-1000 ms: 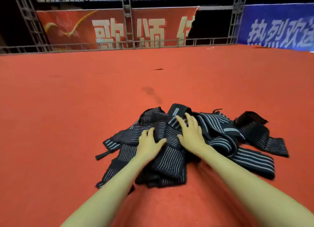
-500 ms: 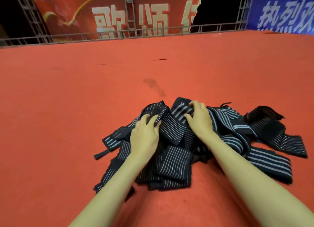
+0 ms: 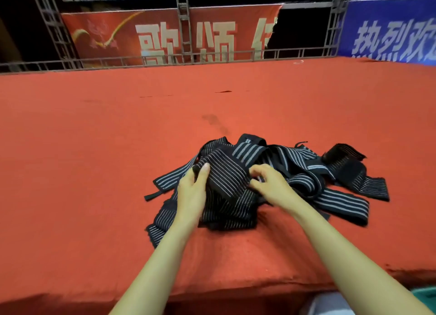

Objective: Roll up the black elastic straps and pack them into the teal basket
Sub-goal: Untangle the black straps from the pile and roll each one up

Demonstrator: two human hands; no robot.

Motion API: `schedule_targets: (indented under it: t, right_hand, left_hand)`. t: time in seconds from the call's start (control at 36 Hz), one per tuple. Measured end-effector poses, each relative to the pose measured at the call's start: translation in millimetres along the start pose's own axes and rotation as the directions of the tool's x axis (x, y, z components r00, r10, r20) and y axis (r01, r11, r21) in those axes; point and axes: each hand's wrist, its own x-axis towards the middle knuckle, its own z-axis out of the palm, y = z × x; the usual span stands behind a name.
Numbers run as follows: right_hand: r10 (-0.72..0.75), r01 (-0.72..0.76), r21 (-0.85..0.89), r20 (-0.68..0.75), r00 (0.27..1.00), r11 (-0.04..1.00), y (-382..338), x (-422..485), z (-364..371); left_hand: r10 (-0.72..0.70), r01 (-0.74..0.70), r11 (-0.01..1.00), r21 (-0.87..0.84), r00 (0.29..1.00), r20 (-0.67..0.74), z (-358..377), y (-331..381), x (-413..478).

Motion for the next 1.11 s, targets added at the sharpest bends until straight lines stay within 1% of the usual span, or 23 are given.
schedule_targets:
  t: [0.08, 0.14, 0.19, 0.25, 0.33, 0.39, 0.47, 0.5, 0.53, 0.56, 0.58, 0.61, 0.67, 0.72, 0.78, 0.83, 0.89, 0.94, 1.0, 1.03, 1.06, 1.08, 1.11]
  right_hand:
    - [0.001, 0.005, 0.300, -0.022, 1.000, 0.954, -14, -5, -16]
    - [-0.002, -0.002, 0.386, 0.010, 1.000, 0.922, -25, -8, -24]
    - [0.023, -0.060, 0.494, 0.081, 0.996, 0.867, -34, -11, -25]
    - [0.060, -0.140, 0.619, 0.147, 0.987, 0.773, -42, -15, -26]
    - [0.043, -0.153, 0.716, 0.170, 0.985, 0.681, -47, -21, -27]
    - [0.024, -0.134, 0.712, 0.163, 0.986, 0.689, -49, -24, -26]
    - [0.034, -0.046, 0.520, 0.033, 0.999, 0.853, -46, -24, -23]
    - [0.052, -0.037, 0.472, -0.020, 0.998, 0.881, -44, -23, -21]
    - [0.078, -0.043, 0.468, -0.057, 0.995, 0.883, -43, -22, -21]
    - [0.113, -0.064, 0.515, -0.064, 0.992, 0.855, -43, -22, -21]
    - [0.146, -0.090, 0.589, -0.048, 0.988, 0.803, -43, -22, -21]
    - [0.167, -0.111, 0.652, -0.025, 0.986, 0.750, -45, -22, -22]
    - [0.176, -0.140, 0.700, 0.021, 0.984, 0.701, -49, -23, -24]
    - [0.157, -0.156, 0.740, 0.068, 0.985, 0.654, -53, -23, -26]
    - [0.132, -0.166, 0.769, 0.106, 0.986, 0.618, -56, -24, -26]
    - [0.119, -0.177, 0.775, 0.132, 0.984, 0.607, -58, -24, -25]
    - [0.096, -0.185, 0.764, 0.160, 0.982, 0.618, -62, -24, -25]
    - [0.089, -0.167, 0.731, 0.145, 0.985, 0.662, -63, -22, -26]
    - [0.114, -0.128, 0.635, 0.063, 0.992, 0.762, -63, -22, -25]
    - [0.111, -0.086, 0.531, -0.015, 0.994, 0.843, -60, -21, -25]
    - [0.078, -0.040, 0.367, -0.089, 0.993, 0.929, -55, -20, -25]
    - [0.027, -0.004, 0.181, -0.126, 0.992, 0.983, -51, -19, -24]
    - [-0.021, 0.028, 0.052, -0.135, 0.991, 0.998, -48, -18, -22]
  left_hand:
    - [-0.065, 0.065, 0.998, -0.003, 0.998, 0.009, -3, 2, 2]
    - [-0.112, 0.112, 0.993, -0.039, 0.994, 0.017, -2, 2, 2]
    - [-0.145, 0.144, 0.986, -0.088, 0.989, -0.002, 1, 2, 1]
    - [-0.148, 0.144, 0.985, -0.089, 0.989, -0.032, 6, 1, 0]
    - [-0.119, 0.117, 0.990, -0.081, 0.993, -0.015, 12, 1, -1]
    - [-0.064, 0.064, 0.998, -0.005, 0.998, 0.019, 13, 3, -3]
    - [0.033, -0.050, 0.979, 0.196, 0.996, 0.087, 11, 5, -6]
    - [0.067, -0.094, 0.951, 0.293, 0.993, 0.099, 10, 3, -6]
    - [0.109, -0.140, 0.892, 0.430, 0.989, 0.097, 9, 3, -7]
    - [0.156, -0.172, 0.801, 0.574, 0.985, 0.078, 8, 4, -9]
    - [0.217, -0.200, 0.716, 0.669, 0.974, 0.059, 8, 6, -12]
    - [0.290, -0.238, 0.666, 0.708, 0.956, 0.048, 8, 10, -16]
    - [0.480, -0.385, 0.633, 0.671, 0.876, 0.050, 9, 19, -23]
    - [0.617, -0.516, 0.557, 0.651, 0.782, 0.093, 11, 23, -27]
    - [0.652, -0.573, 0.455, 0.682, 0.736, 0.183, 12, 23, -27]
    - [0.639, -0.589, 0.372, 0.718, 0.723, 0.262, 12, 20, -24]
    - [0.660, -0.596, 0.328, 0.733, 0.700, 0.274, 10, 18, -21]
    - [0.686, -0.586, 0.366, 0.723, 0.695, 0.216, 9, 20, -19]
    - [0.668, -0.561, 0.478, 0.676, 0.732, 0.134, 7, 24, -18]
    - [0.635, -0.542, 0.555, 0.630, 0.766, 0.099, 7, 28, -19]
    - [0.582, -0.515, 0.648, 0.561, 0.810, 0.071, 5, 31, -19]
    - [0.515, -0.477, 0.741, 0.472, 0.856, 0.056, 4, 34, -19]
    - [0.444, -0.430, 0.818, 0.383, 0.894, 0.056, 4, 38, -19]
